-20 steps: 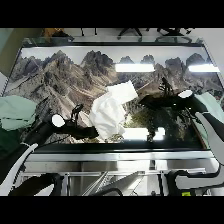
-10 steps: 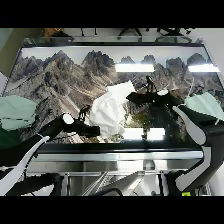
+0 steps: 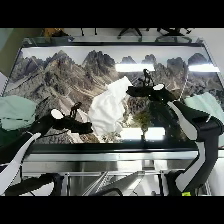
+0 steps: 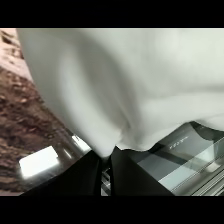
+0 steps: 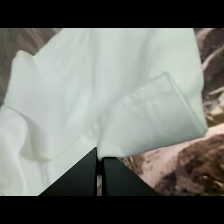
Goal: Fold the shirts.
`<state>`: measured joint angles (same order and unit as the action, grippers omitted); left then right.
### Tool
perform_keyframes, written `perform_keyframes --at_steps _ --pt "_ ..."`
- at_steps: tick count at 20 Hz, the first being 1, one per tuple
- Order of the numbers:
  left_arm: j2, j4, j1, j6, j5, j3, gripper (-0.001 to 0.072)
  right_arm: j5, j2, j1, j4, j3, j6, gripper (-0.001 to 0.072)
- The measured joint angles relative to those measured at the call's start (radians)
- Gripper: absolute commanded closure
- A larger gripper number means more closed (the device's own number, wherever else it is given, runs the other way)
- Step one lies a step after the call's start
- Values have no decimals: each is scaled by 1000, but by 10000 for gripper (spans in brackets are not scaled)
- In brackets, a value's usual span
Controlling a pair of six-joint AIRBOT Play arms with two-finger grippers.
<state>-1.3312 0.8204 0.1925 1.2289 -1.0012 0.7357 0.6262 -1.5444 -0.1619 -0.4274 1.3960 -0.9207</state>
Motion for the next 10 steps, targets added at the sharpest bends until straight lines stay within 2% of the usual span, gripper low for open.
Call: perform_keyframes --at_steps 4,10 --pt "140 1 -127 -27 -91 76 698 42 140 5 -71 7 6 693" --pt "397 0 -385 -34 -319 428 698 92 577 79 -154 12 10 693"
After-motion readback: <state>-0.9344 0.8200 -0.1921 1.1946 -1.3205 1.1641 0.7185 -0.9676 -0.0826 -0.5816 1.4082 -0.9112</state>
